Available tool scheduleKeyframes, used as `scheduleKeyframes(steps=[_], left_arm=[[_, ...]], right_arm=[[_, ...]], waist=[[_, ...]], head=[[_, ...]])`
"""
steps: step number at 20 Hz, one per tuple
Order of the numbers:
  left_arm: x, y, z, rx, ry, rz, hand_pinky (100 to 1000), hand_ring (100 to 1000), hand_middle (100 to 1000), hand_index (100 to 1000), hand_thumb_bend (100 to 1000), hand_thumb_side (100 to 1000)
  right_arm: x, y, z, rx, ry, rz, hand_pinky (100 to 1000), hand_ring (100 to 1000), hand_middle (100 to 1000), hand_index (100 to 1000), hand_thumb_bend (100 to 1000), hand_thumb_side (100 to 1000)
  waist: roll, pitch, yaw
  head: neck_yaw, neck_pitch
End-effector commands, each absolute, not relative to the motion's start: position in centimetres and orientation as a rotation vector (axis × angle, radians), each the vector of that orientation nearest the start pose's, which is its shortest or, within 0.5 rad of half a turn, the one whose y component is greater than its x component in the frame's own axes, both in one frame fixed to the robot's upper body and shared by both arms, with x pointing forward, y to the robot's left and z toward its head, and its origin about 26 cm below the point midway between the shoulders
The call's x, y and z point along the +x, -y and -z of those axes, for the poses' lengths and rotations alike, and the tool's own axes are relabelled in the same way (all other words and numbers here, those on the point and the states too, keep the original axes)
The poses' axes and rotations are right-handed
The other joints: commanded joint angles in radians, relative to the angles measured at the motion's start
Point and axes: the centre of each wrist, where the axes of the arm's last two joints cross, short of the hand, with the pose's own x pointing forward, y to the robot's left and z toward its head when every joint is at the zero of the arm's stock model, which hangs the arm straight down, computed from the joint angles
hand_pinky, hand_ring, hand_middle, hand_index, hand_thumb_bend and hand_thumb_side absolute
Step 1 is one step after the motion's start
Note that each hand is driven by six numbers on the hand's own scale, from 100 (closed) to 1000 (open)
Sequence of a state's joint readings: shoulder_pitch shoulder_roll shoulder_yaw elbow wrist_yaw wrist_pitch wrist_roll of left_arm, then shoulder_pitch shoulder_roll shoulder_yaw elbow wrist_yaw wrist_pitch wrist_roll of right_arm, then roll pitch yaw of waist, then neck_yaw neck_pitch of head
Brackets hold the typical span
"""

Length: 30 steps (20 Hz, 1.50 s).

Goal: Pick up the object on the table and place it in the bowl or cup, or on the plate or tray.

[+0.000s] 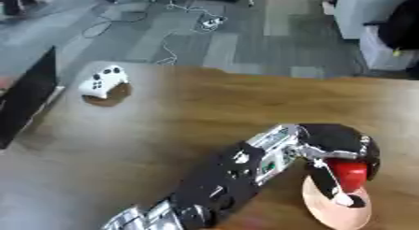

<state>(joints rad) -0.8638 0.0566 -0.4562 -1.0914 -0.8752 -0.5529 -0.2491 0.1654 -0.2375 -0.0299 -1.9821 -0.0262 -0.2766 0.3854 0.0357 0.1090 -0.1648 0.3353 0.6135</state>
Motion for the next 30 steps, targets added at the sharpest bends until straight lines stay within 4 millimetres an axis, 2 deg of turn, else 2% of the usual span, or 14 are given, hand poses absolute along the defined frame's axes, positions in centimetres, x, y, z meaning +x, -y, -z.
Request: scheduleKeyframes(steps=[1, 14, 17, 18, 21, 22, 23, 24, 25, 26, 27, 28, 29, 30], left_arm=[[41.59, -4.83, -14.09, -0.292, -2.431, -2.304, 100, 222, 390, 578, 236, 174], [41.82, -5.24, -13.67, -0.320, -2.378, -2.316, 100, 273, 436, 584, 276, 186], [41.96, -5.30, -13.59, -0.323, -2.350, -2.328, 100, 334, 458, 595, 324, 185], [41.99, -5.32, -13.62, -0.324, -2.345, -2.328, 100, 370, 468, 599, 333, 291], [42.09, -5.44, -13.91, -0.337, -2.320, -2.325, 102, 432, 491, 610, 384, 506], [42.11, -5.47, -13.98, -0.343, -2.312, -2.326, 100, 426, 489, 609, 379, 491], [42.13, -5.51, -14.01, -0.348, -2.302, -2.328, 186, 478, 508, 616, 431, 653], [42.14, -5.52, -14.03, -0.350, -2.294, -2.330, 237, 505, 529, 623, 459, 731], [42.15, -5.54, -14.02, -0.351, -2.284, -2.334, 277, 528, 557, 633, 478, 782], [42.16, -5.55, -14.01, -0.351, -2.276, -2.338, 277, 528, 557, 633, 478, 782], [42.17, -5.56, -14.00, -0.350, -2.269, -2.342, 371, 586, 627, 681, 523, 882], [42.19, -5.58, -13.98, -0.347, -2.264, -2.345, 348, 570, 610, 665, 513, 861], [42.21, -5.59, -13.96, -0.344, -2.262, -2.347, 470, 669, 718, 773, 555, 947], [42.22, -5.61, -13.95, -0.340, -2.262, -2.347, 555, 743, 782, 853, 575, 983]], right_arm=[[22.72, 29.97, -7.88, 0.030, 2.024, -0.621, 498, 571, 475, 959, 100, 938], [22.84, 29.93, -8.00, 0.024, 2.032, -0.637, 499, 571, 475, 959, 100, 938], [22.86, 29.90, -8.02, 0.024, 2.031, -0.641, 499, 571, 475, 959, 100, 940], [22.86, 29.90, -8.02, 0.025, 2.030, -0.642, 499, 571, 475, 960, 100, 940], [22.87, 29.87, -8.02, 0.025, 2.028, -0.644, 499, 571, 475, 960, 100, 942], [22.87, 29.86, -8.02, 0.025, 2.027, -0.645, 499, 571, 475, 960, 100, 942], [22.87, 29.85, -8.01, 0.025, 2.027, -0.646, 499, 571, 475, 960, 100, 943], [22.87, 29.84, -8.01, 0.025, 2.026, -0.647, 499, 571, 475, 960, 100, 944], [22.87, 29.83, -8.01, 0.026, 2.026, -0.648, 499, 571, 475, 960, 100, 944], [22.87, 29.82, -8.00, 0.026, 2.025, -0.649, 499, 571, 475, 960, 100, 944], [22.87, 29.81, -7.99, 0.026, 2.025, -0.649, 499, 571, 475, 961, 100, 945], [22.86, 29.80, -7.98, 0.026, 2.024, -0.650, 499, 571, 475, 961, 100, 945], [22.86, 29.80, -7.98, 0.027, 2.024, -0.650, 500, 572, 475, 961, 100, 946], [22.85, 29.79, -7.97, 0.027, 2.023, -0.651, 500, 572, 475, 961, 100, 947]], waist=[[-0.006, -0.011, -0.004], [0.001, -0.005, -0.017], [0.003, -0.003, -0.016], [0.003, -0.003, -0.016], [0.004, -0.001, -0.014], [0.004, -0.001, -0.013], [0.004, -0.001, -0.013], [0.004, -0.001, -0.012], [0.004, 0.000, -0.011], [0.004, 0.000, -0.011], [0.004, 0.000, -0.011], [0.004, 0.000, -0.010], [0.004, 0.000, -0.010], [0.003, 0.000, -0.010]], head=[[0.005, 0.005], [0.007, 0.000], [0.008, 0.000], [0.008, 0.000], [0.009, -0.002], [0.009, -0.002], [0.010, -0.003], [0.010, -0.003], [0.010, -0.004], [0.011, -0.004], [0.011, -0.004], [0.011, -0.004], [0.011, -0.005], [0.010, -0.005]])
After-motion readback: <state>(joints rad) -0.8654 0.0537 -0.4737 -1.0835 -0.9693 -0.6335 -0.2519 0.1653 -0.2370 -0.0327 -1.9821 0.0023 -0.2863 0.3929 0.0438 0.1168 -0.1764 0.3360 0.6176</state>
